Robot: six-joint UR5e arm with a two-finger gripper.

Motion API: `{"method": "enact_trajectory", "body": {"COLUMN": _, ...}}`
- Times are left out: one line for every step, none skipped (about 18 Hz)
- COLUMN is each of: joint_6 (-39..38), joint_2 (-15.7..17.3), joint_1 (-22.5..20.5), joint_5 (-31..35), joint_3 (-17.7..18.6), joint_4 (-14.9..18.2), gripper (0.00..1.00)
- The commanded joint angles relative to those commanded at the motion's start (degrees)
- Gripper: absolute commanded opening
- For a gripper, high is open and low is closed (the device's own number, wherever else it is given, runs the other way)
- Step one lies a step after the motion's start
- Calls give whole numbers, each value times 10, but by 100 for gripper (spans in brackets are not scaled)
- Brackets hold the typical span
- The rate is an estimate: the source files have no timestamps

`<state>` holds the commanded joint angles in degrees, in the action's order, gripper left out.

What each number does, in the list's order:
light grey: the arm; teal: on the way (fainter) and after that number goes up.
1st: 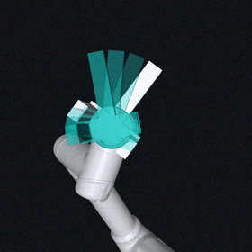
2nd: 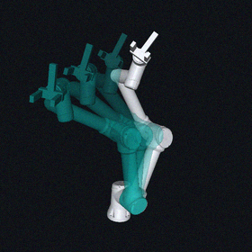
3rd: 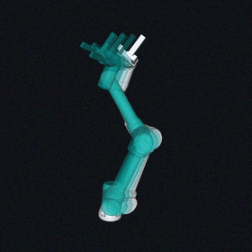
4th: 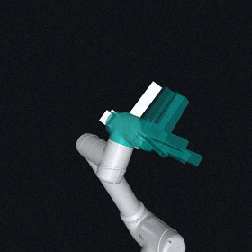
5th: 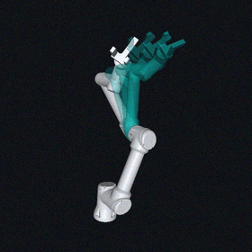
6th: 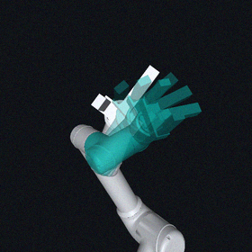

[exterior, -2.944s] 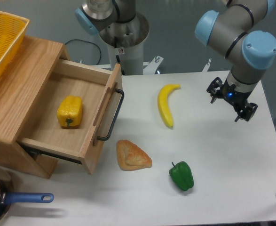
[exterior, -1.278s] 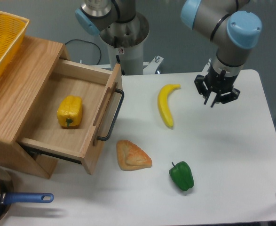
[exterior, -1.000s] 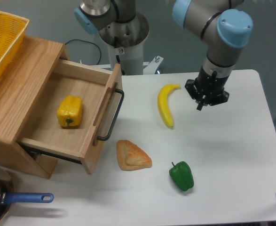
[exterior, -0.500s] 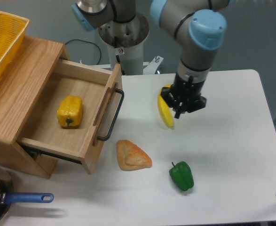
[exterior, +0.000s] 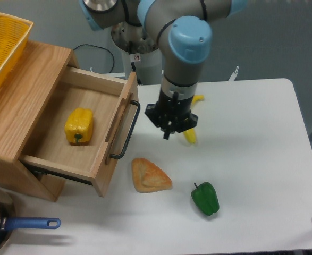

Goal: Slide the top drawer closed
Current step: 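Lower the gripper onto the drawer front beside the black handle, then push the drawer front with the gripper into the cabinet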

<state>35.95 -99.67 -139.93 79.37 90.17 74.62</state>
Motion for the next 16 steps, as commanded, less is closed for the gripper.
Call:
{"method": "enact_trajectory", "body": {"joint_6": -9, "joint_2": 2, "joint_1": 4, "joint_5": -3, "joint_3": 2, "joint_4": 0, "gripper": 7}}
{"method": "enact_trajectory", "body": {"joint_6": -15, "joint_2": 6, "joint_1": 9, "joint_5": -7, "joint_3": 4, "joint_4": 0, "gripper": 7}}
{"method": "enact_trajectory", "body": {"joint_6": -19, "joint_2": 10, "joint_1": 14, "joint_5": -8, "joint_3": 5, "joint_4": 0, "gripper": 7}}
{"method": "enact_trajectory", "body": {"joint_6": -25, "joint_2": 11, "joint_1": 19, "joint_5": -8, "joint_3": 7, "joint_4": 0, "gripper": 7}}
{"method": "enact_trajectory", "body": {"joint_6": -31, "joint_2": 14, "joint_1": 25, "joint_5": -9, "joint_3": 9, "joint_4": 0, "gripper": 7}}
{"method": "enact_trajectory", "body": {"joint_6": -35, "joint_2": 16, "joint_1": 29, "joint_5": -10, "joint_3": 10, "joint_4": 0, "gripper": 7}}
{"method": "enact_trajectory", "body": {"joint_6": -40, "joint_2": 16, "joint_1": 34, "joint_5": -10, "joint_3": 11, "joint_4": 0, "gripper": 7}}
{"method": "enact_trajectory", "body": {"joint_6": -44, "joint_2": 15, "joint_1": 40, "joint_5": -9, "joint_3": 11, "joint_4": 0, "gripper": 7}}
{"method": "enact_trajectory", "body": {"joint_6": -48, "joint_2": 15, "joint_1": 44, "joint_5": -9, "joint_3": 11, "joint_4": 0, "gripper": 7}}
{"method": "enact_trajectory", "body": {"joint_6": -51, "joint_2": 15, "joint_1": 48, "joint_5": -10, "joint_3": 11, "joint_4": 0, "gripper": 7}}
{"method": "enact_trajectory", "body": {"joint_6": -55, "joint_2": 15, "joint_1": 50, "joint_5": -10, "joint_3": 11, "joint_4": 0, "gripper": 7}}
{"method": "enact_trajectory", "body": {"joint_6": -55, "joint_2": 15, "joint_1": 55, "joint_5": -10, "joint_3": 11, "joint_4": 0, "gripper": 7}}
{"method": "enact_trajectory", "body": {"joint_6": -56, "joint_2": 16, "joint_1": 62, "joint_5": -10, "joint_3": 11, "joint_4": 0, "gripper": 7}}
{"method": "enact_trajectory", "body": {"joint_6": -60, "joint_2": 16, "joint_1": 65, "joint_5": -10, "joint_3": 13, "joint_4": 0, "gripper": 7}}
{"method": "enact_trajectory", "body": {"joint_6": -64, "joint_2": 16, "joint_1": 66, "joint_5": -10, "joint_3": 15, "joint_4": 0, "gripper": 7}}
{"method": "enact_trajectory", "body": {"joint_6": -67, "joint_2": 17, "joint_1": 71, "joint_5": -9, "joint_3": 15, "joint_4": 0, "gripper": 7}}
